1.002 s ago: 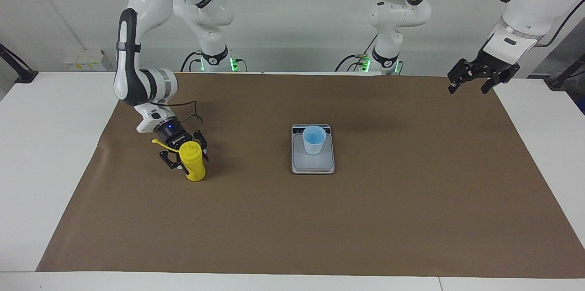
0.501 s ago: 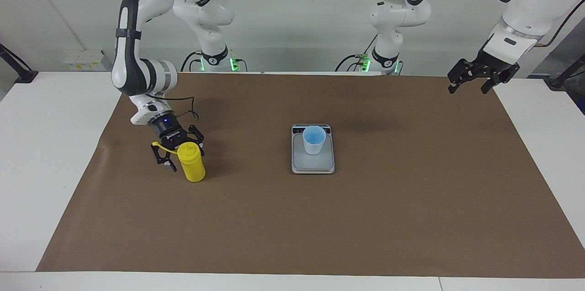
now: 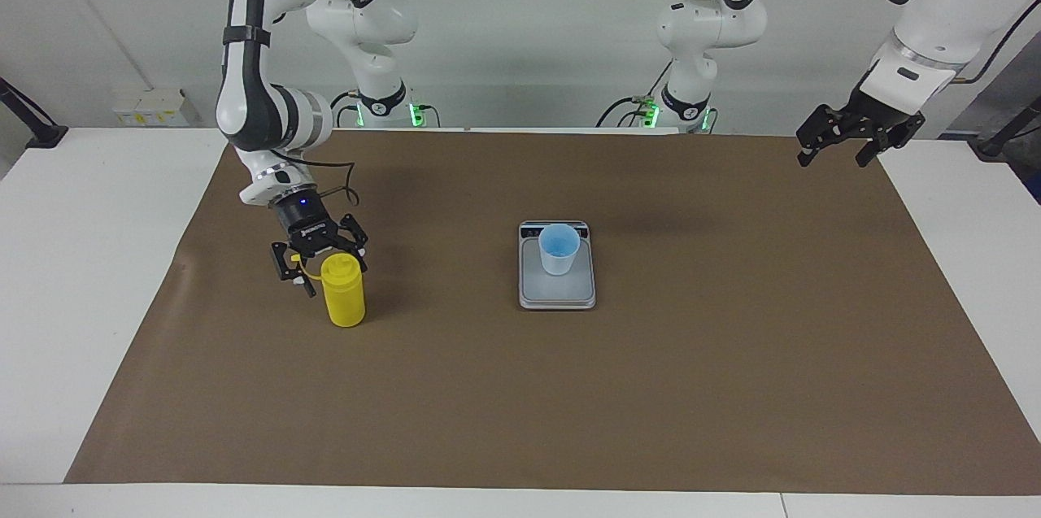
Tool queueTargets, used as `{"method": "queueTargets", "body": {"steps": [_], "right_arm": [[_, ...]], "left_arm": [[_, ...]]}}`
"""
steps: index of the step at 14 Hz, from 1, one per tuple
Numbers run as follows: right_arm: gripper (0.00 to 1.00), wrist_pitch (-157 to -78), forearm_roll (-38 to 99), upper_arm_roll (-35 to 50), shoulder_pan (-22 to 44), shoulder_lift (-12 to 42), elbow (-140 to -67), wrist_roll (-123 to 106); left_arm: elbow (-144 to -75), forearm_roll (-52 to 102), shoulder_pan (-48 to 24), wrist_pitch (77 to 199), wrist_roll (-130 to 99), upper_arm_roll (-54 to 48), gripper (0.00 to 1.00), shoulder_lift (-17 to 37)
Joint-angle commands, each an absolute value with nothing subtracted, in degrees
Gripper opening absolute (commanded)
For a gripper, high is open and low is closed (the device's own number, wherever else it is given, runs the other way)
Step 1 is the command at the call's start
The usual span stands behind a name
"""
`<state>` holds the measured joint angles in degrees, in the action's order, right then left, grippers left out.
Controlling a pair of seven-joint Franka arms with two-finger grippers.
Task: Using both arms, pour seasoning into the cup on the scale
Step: 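Open the right gripper and withdraw it from the bottle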
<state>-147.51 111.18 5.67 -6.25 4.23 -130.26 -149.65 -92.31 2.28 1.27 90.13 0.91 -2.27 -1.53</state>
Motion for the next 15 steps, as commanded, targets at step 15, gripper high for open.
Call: {"method": "queueTargets", "body": {"steps": [15], "right_arm": [[1.0,-158.72,111.45,5.98,-8.0,-0.34,-137.54,-149.15]], "left_arm": [[-93.87,2.81,1.93,89.91,0.53,-2.55,1.0,-3.08]]}}
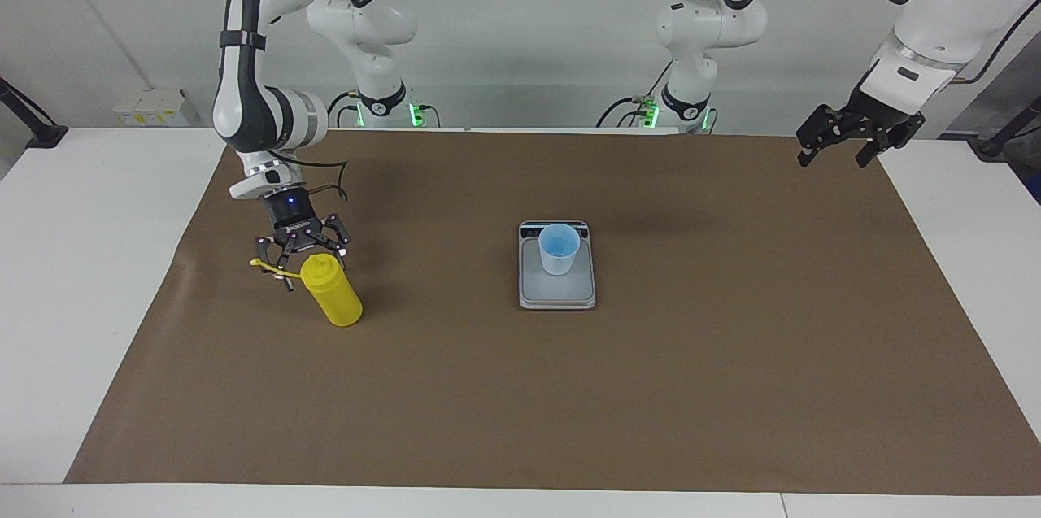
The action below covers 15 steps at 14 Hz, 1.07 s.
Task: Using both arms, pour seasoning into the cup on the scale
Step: 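Open the right gripper and withdraw it from the bottle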
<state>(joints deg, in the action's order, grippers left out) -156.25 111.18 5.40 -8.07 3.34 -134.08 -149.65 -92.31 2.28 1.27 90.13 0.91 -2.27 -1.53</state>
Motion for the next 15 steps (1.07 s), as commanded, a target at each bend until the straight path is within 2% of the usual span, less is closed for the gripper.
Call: {"method": "queueTargets", "body": {"steps": [1,7,10,15], "right_arm": [[1.0,-160.38,111.45,5.98,-8.0,-0.96,-138.33,-149.15],[1.0,-171.81,111.45,5.98,-6.42,-3.34,-139.84,-152.47],[1.0,-172.0,110.14,5.71,-7.29,-3.08,-139.4,-157.31],[1.0,-170.34,93.63,5.63,-12.91,-1.94,-137.47,-157.94]], "left_arm": [[-93.87,2.81,1.93,89.91,0.53,-2.55,1.0,-3.08],[-93.87,2.81,1.93,89.91,0.53,-2.55,1.0,-3.08],[-93.87,2.81,1.93,89.91,0.53,-2.55,1.0,-3.08],[-93.87,2.81,1.93,89.91,0.53,-2.55,1.0,-3.08]]}}
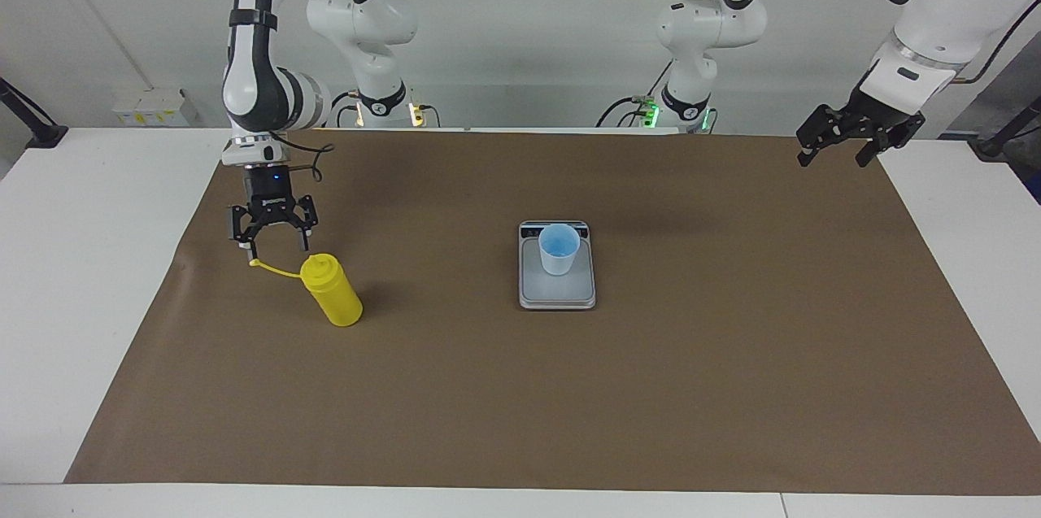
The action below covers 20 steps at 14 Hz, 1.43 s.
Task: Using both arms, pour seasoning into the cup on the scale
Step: 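Open the right gripper and withdraw it from the bottle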
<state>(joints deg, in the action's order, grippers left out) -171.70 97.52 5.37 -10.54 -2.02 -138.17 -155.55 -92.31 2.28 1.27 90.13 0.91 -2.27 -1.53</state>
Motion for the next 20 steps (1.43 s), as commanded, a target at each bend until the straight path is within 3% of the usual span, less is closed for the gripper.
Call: {"method": "queueTargets", "body": {"steps": [1,11,20], "right_arm": [[1.0,-169.81,91.25,5.63,-13.79,-1.67,-136.94,-157.94],[1.0,-158.48,62.61,5.36,-21.35,3.77,-122.8,-155.58],[1.0,-143.63,26.76,5.54,-21.89,6.07,-109.0,-114.85]], "left_arm": [[-93.87,2.81,1.93,89.91,0.53,-2.55,1.0,-3.08],[-93.87,2.72,1.93,89.91,0.53,-2.55,1.0,-3.08],[-93.87,2.81,1.93,89.91,0.53,-2.55,1.0,-3.08]]}}
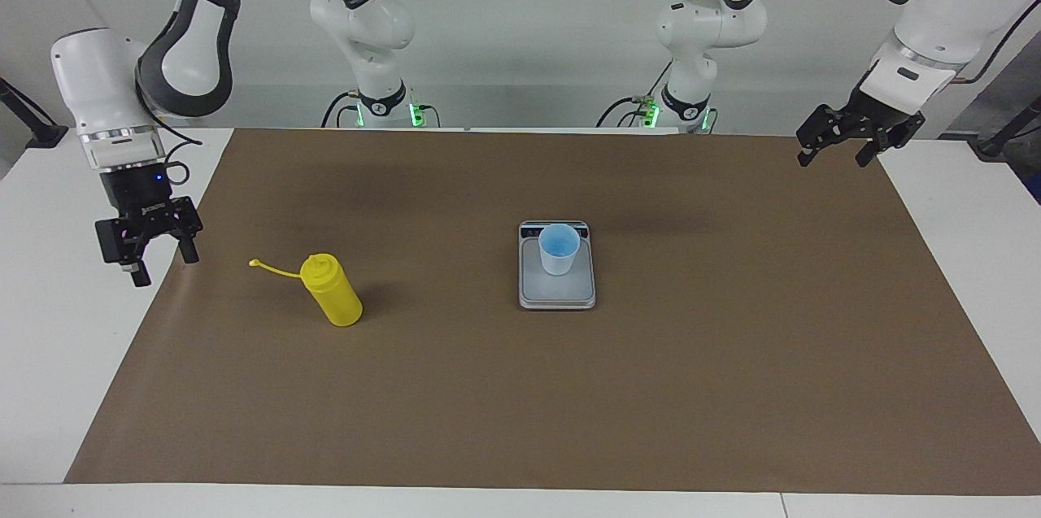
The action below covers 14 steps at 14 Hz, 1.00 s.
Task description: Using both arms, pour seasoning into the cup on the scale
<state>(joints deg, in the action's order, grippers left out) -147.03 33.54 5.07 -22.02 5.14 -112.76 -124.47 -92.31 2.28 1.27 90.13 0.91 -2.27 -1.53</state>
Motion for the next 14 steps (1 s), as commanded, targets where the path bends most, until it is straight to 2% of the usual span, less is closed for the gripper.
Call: {"method": "queueTargets", "body": {"steps": [1,5,14], "right_arm": [[1.0,-141.7,22.54,5.54,-21.1,5.8,-107.77,-108.61],[1.0,-133.17,11.89,5.62,-16.53,5.27,-102.14,-87.41],[1.0,-120.87,1.85,6.24,-7.57,0.79,-100.55,-43.12]], "left_arm": [[-93.87,2.81,1.93,89.91,0.53,-2.55,1.0,-3.08],[-93.87,2.81,1.93,89.91,0.53,-2.55,1.0,-3.08],[-93.87,2.81,1.93,89.91,0.53,-2.55,1.0,-3.08]]}}
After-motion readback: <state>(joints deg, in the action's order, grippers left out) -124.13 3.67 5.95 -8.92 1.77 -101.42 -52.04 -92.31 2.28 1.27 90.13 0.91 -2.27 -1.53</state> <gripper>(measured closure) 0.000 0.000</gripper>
